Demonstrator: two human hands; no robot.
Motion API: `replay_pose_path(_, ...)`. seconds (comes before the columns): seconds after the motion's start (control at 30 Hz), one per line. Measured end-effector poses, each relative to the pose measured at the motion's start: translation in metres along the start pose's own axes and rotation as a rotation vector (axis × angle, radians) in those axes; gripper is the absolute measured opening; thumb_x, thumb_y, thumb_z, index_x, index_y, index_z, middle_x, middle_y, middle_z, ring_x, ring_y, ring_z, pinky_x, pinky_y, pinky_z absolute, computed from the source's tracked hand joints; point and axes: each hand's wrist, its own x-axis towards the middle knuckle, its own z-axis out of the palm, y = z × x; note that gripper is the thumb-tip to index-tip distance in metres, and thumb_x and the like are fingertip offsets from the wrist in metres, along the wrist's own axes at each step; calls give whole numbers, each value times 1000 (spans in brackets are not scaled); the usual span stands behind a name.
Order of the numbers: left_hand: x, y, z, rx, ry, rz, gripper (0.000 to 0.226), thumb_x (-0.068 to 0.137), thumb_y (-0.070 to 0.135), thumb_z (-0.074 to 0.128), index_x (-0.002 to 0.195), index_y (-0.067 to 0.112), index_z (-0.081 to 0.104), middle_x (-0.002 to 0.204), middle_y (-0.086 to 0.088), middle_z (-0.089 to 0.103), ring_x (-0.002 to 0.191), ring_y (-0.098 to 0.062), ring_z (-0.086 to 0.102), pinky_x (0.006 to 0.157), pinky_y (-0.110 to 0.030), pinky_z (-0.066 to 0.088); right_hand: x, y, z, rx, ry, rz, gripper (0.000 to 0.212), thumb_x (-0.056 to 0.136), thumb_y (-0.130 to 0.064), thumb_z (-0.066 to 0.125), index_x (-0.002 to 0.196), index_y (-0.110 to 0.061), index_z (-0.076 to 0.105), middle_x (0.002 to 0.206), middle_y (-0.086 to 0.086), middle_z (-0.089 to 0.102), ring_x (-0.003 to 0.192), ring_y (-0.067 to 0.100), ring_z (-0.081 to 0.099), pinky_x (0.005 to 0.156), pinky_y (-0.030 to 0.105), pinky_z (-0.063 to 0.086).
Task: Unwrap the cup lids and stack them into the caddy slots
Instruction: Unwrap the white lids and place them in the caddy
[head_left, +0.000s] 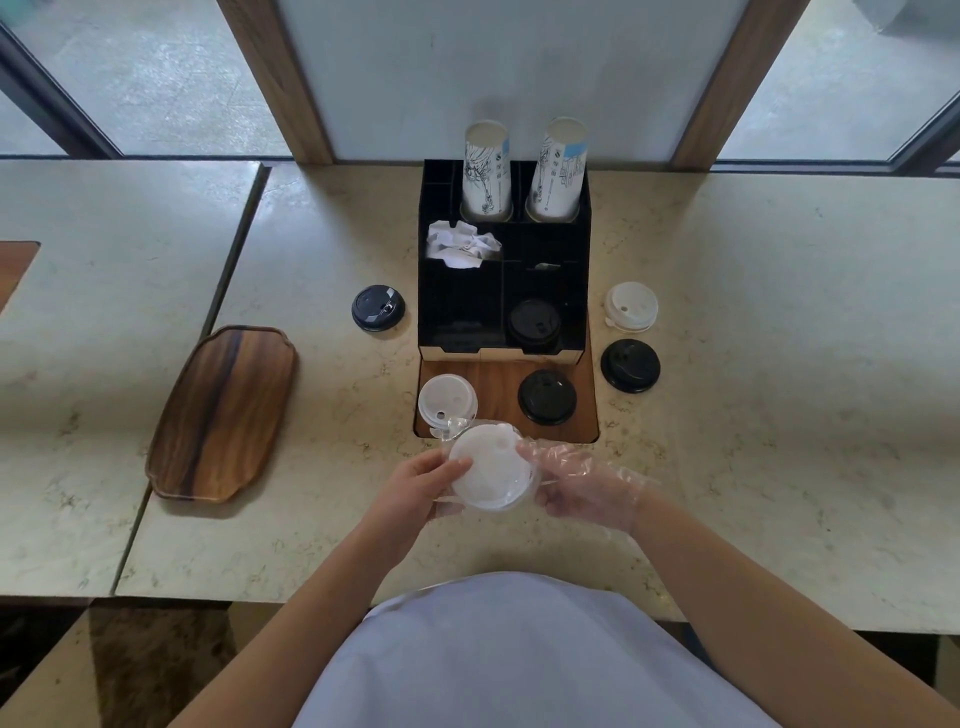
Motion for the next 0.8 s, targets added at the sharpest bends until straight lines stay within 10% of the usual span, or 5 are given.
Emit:
replay_pose_path(0.43, 0, -2, -5, -222, -150, -63, 58, 77, 32, 88, 130, 20, 68, 130, -15, 60, 110, -37, 70, 83, -53, 61, 7, -7, 7, -463, 198, -75, 34, 93, -48, 69, 113, -20, 67, 67, -4, 61, 51, 5, 51, 51, 19, 44)
replay_pose_path(0.8, 6, -3, -5, -168, 107, -94, 23, 100, 36, 62, 112, 26, 79, 116, -10, 76, 102, -30, 75, 79, -41, 62, 14, 0, 4, -283, 120, 43, 28, 90, -41, 75, 109, -20, 73, 71, -2, 53, 53, 5, 40, 50, 22, 28)
